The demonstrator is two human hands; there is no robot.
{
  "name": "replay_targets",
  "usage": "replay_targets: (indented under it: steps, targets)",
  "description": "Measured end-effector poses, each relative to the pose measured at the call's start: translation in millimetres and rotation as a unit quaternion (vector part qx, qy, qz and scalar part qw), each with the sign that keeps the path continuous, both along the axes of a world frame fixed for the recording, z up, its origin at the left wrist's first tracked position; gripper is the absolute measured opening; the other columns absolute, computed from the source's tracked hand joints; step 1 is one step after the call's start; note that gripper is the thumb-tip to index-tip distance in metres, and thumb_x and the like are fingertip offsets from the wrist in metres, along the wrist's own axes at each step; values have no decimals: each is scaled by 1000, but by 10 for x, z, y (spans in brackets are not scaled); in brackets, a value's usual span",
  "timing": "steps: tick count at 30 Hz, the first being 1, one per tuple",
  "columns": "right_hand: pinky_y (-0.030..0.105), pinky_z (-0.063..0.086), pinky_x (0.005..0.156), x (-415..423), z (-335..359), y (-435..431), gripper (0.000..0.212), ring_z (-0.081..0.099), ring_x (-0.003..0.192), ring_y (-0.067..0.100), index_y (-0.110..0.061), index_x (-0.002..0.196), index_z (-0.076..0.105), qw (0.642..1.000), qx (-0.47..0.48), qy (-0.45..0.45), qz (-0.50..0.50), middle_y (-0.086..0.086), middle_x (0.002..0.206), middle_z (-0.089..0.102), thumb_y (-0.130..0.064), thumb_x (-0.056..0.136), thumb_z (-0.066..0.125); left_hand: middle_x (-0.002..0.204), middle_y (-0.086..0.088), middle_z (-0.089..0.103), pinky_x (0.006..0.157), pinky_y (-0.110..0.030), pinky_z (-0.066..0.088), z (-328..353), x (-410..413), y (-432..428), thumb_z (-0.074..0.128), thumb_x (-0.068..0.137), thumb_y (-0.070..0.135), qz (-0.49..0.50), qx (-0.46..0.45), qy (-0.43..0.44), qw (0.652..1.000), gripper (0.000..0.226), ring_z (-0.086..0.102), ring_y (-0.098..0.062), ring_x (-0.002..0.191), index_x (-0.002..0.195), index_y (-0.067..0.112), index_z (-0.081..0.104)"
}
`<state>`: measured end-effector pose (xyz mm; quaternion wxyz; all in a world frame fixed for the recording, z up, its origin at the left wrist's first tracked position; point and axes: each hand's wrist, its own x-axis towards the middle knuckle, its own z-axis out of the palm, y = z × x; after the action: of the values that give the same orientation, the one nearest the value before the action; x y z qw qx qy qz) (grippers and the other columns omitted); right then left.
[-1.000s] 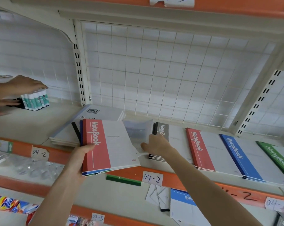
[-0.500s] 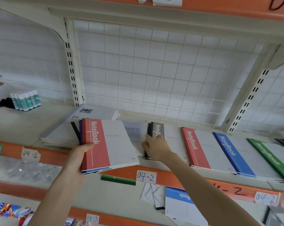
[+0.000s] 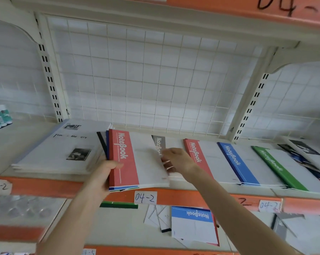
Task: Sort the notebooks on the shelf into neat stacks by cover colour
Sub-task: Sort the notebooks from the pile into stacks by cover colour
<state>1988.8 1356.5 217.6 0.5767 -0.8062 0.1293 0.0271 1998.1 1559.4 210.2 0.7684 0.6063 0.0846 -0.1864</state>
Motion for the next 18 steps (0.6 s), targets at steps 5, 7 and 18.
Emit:
replay_targets:
  steps: [5,7,18]
  targets:
    - [31,54,70,-180,-29,-393,22,63,78,23,-3,91,60,998,5,23,-63,13,83,61,-25,90,58,99,-16,65,66,-36,49,-44,18,-471,61,85,4,-58,26,-22,998,36,63,-33,86,120,10,52]
    - [33,55,70,-259,-37,-532,16,63,86,24,-11,94,60,996,-18,26,-80,11,89,62,-26,88,61,99,-13,66,65,-35,49,-43,-18,-686,63,84,2,-77,30,-47,995,38,64,-30,86,118,12,52]
    - [32,49,56,-639,116,-1509,42,52,88,22,-7,117,41,972,-118,15,-202,-3,87,47,-14,84,64,103,-2,64,73,-32,47,-7,-173,-1861,60,91,18,-70,17,-106,992,34,60,-19,87,124,18,52]
